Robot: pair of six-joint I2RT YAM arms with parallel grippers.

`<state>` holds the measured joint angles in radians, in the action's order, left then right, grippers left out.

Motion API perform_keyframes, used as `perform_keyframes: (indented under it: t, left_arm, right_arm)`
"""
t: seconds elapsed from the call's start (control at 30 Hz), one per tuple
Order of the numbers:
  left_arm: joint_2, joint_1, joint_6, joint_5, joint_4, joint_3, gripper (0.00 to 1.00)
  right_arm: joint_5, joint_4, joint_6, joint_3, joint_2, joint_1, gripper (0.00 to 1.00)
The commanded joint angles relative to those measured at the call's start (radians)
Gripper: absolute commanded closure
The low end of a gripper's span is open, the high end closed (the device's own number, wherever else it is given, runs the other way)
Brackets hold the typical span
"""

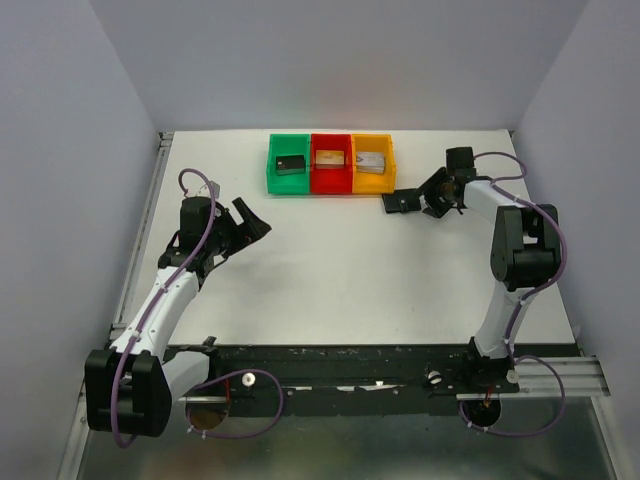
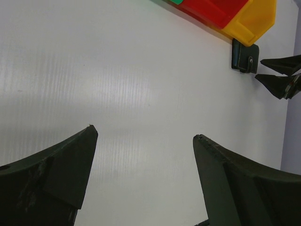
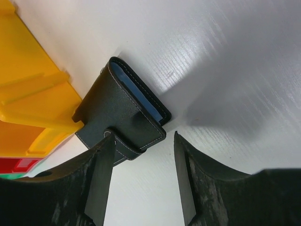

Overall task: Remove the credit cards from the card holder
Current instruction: Move the card holder to the center of the board.

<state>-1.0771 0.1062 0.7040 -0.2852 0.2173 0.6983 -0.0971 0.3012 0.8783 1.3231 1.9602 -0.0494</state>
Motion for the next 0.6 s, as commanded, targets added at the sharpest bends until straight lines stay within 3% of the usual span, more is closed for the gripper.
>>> perform_keyframes:
  t: [0.0, 0.37, 0.57]
  left_arm:
    - [0.005, -0.003, 0.005, -0.020, -0.016, 0.003, 0.04]
    - [0.013, -0.003, 0.008, -0.016, -0.015, -0.002, 0.04]
    - [0.017, -0.003, 0.006, -0.011, -0.012, -0.005, 0.04]
  right_arm:
    - [0.019, 0.056, -0.030, 0.044, 0.011, 0.013, 0.39]
    - [-0.029, 0.154, -0.065, 0.156, 0.077, 0.013, 0.44]
    - [0.049, 0.113, -0.117, 0.140, 0.019, 0.013, 0.43]
